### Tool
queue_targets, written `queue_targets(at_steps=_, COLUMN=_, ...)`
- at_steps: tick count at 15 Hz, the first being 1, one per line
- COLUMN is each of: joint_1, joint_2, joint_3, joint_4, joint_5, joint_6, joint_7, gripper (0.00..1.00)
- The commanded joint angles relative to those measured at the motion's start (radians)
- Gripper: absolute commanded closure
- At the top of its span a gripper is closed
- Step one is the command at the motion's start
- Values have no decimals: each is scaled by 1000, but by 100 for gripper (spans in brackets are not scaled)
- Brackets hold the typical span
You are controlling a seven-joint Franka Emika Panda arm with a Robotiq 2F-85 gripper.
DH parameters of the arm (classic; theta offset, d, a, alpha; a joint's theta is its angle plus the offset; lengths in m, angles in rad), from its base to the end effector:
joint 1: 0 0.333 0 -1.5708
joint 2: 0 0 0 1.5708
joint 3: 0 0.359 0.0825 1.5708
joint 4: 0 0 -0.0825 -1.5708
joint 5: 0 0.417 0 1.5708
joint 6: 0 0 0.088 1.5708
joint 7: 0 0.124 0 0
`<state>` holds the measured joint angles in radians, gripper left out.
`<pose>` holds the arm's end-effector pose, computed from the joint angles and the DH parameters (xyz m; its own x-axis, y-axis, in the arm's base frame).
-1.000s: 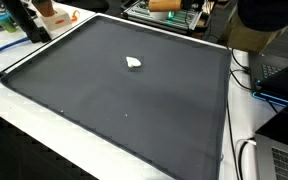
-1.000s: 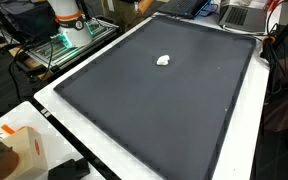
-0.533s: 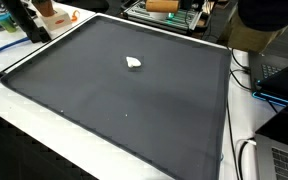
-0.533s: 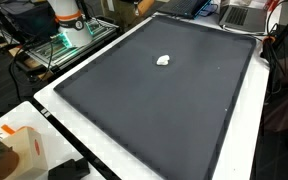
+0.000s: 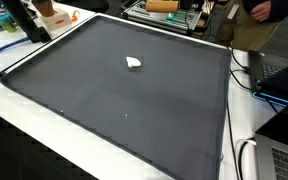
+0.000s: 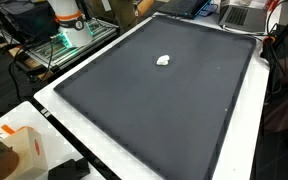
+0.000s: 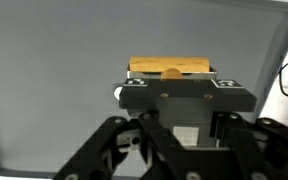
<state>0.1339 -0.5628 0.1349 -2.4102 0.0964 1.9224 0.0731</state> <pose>0.3821 0.1198 0.5267 0.9868 0.1459 0.0698 0.1480 -0.9886 -0.0260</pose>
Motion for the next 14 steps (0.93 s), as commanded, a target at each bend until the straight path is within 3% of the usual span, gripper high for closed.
queue_targets(at_steps=1, joint_1=0, joint_2=1, joint_3=0, joint_4=3, joint_5=0, joint_6=-3, joint_7=0, gripper=52)
queue_targets(at_steps=7, joint_1=0, joint_2=1, joint_3=0, joint_4=3, joint_5=0, joint_6=-3, joint_7=0, gripper=52)
queue_targets(at_steps=8, joint_1=0, joint_2=1, joint_3=0, joint_4=3, joint_5=0, joint_6=-3, joint_7=0, gripper=77)
queue_targets(at_steps=10, joint_1=4, joint_2=0, joint_3=5, joint_4=-20, joint_5=8, joint_6=56, joint_7=5, gripper=77)
queue_targets(at_steps=14, joint_1=-35, joint_2=21, joint_3=9, joint_4=-21, joint_5=-118, joint_6=130, joint_7=-17, gripper=77)
